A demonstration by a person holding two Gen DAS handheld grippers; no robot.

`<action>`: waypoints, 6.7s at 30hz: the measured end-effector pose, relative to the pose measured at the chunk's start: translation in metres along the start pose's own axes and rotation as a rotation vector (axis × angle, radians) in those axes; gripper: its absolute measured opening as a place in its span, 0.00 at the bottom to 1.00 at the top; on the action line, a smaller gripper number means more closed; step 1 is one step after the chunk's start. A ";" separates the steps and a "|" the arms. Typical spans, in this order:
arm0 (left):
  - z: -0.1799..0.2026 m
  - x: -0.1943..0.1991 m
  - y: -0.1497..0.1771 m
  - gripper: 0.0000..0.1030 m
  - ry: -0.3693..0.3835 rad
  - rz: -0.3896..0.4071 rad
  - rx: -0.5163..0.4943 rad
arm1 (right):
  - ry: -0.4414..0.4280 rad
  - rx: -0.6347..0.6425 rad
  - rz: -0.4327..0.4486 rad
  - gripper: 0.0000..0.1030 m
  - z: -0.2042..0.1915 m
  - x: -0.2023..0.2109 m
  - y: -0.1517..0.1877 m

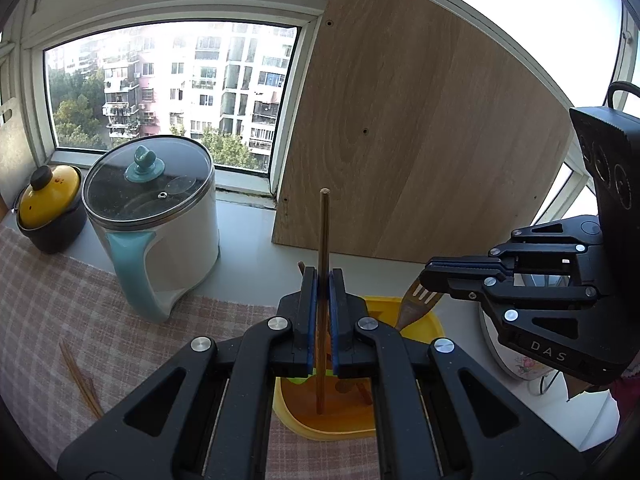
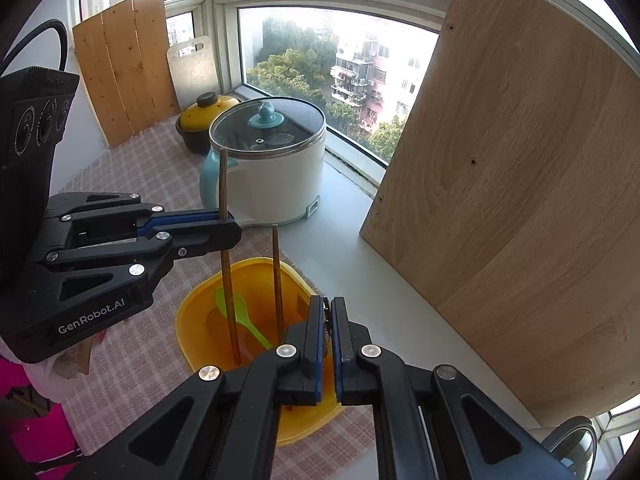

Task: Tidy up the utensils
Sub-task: 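Lower both tools into the container and open them to drop chopstick and fork, then move both open tools back to the remaining chopsticks and spoon, then close the right tool on the pink-handled spoon while the left tool approaches the chopsticks, then close the left tool on a chopstick while the right tool holds the spoon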

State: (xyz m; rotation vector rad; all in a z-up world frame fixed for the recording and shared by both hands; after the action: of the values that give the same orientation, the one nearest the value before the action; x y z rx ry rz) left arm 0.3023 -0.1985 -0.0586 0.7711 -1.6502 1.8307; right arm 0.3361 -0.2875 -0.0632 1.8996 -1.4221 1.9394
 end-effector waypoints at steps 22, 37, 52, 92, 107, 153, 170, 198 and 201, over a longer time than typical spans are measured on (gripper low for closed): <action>-0.043 0.030 0.011 0.19 -0.019 0.003 0.030 | 0.016 -0.005 0.041 0.46 -0.035 0.013 0.002; -0.177 0.050 0.064 0.19 -0.144 -0.058 0.044 | -0.017 -0.012 0.120 0.82 -0.117 0.000 -0.006; -0.278 0.040 0.137 0.19 -0.189 -0.205 0.079 | -0.077 0.057 0.022 0.84 -0.189 -0.098 -0.021; -0.278 -0.011 0.181 0.20 -0.077 -0.342 0.236 | -0.320 -0.200 -0.217 0.26 -0.194 -0.257 0.024; -0.252 -0.084 0.152 0.33 -0.199 -0.400 0.098 | -0.335 -0.207 -0.190 0.26 -0.185 -0.243 0.025; -0.307 -0.065 0.181 0.10 -0.229 -0.410 -0.043 | -0.334 -0.223 -0.209 0.17 -0.210 -0.261 0.030; -0.316 -0.061 0.183 0.04 -0.183 -0.377 0.010 | -0.301 -0.213 -0.201 0.00 -0.230 -0.258 0.015; -0.320 -0.025 0.177 0.03 -0.049 -0.341 0.078 | -0.247 -0.236 -0.195 0.00 -0.252 -0.247 0.016; -0.313 -0.013 0.171 0.03 -0.034 -0.317 0.098 | -0.244 -0.225 -0.185 0.00 -0.248 -0.235 0.016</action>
State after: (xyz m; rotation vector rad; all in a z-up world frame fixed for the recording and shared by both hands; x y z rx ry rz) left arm 0.1706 0.0969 -0.2094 1.0459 -1.3738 1.6879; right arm 0.1947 -0.0156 -0.2152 2.1275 -1.3936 1.4423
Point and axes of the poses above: each gripper's, at about its wrist camera, not at the fingertips, and x roughly against the way its jaws point, z to its right, y to its underside, the point moved 6 cm from there along -x, roughly the way its jaws point, and after that the axes turned 15 degrees about -y, right-handed, at the moved point
